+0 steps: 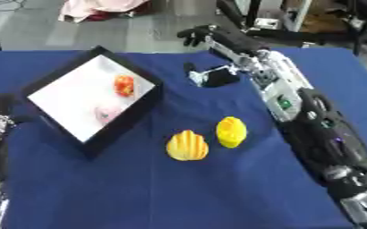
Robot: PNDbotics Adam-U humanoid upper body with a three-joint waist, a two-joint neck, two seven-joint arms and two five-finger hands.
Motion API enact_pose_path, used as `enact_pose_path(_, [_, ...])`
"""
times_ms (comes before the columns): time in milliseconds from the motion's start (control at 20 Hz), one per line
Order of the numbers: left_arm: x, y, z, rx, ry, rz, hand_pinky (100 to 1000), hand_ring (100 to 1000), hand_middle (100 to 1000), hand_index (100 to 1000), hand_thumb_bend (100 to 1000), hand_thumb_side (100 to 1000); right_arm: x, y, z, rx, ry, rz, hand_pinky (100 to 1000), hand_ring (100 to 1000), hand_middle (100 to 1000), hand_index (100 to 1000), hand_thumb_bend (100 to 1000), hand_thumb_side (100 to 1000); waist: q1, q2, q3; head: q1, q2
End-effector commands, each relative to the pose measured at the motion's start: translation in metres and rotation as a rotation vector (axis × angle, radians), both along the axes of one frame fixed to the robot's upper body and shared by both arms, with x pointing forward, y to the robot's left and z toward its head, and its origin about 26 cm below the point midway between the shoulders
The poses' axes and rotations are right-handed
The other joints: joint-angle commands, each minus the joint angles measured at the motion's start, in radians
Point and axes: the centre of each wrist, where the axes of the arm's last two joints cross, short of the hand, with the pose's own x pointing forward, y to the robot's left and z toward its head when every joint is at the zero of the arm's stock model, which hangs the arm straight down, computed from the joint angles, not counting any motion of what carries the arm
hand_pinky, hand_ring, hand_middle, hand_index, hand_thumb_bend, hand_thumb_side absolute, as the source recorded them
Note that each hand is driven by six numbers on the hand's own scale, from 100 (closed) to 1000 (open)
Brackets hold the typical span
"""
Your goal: Pick up objects on the table and place them in the box.
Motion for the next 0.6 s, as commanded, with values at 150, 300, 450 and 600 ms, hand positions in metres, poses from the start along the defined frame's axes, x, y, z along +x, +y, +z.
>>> enact_pose_path(150, [0.002, 0.009, 0.007, 0.02, -0.029, 0.029, 622, 850, 586, 683, 768, 574, -0.013, -0.009, 0.017, -0.03, 0.019, -0.006, 862, 788, 752, 915, 100, 596, -0.016, -0.015, -0.016, 0.022, -0.002])
enact_pose_path(300, [0.002, 0.01, 0.007, 0.02, -0.028, 0.04, 622, 850, 586, 683, 768, 574, -0.014, -0.02, -0.027, -0.14, 0.171, -0.027, 878, 808, 771, 920, 100, 632, -0.016, -0.014, -0.023, 0.024, -0.002])
enact_pose_path(450, [0.001, 0.009, 0.006, 0.019, -0.024, 0.035, 622, 850, 585, 683, 767, 574, -0.022, -0.031, -0.067, -0.216, 0.285, -0.026, 879, 811, 773, 914, 100, 671, -0.015, -0.02, -0.018, 0.016, -0.002])
enact_pose_path(600, [0.001, 0.008, 0.005, 0.017, -0.019, 0.03, 622, 851, 585, 683, 767, 574, -0.036, -0.042, -0.09, -0.242, 0.322, -0.045, 881, 812, 774, 913, 100, 660, -0.015, -0.026, -0.012, 0.007, -0.002])
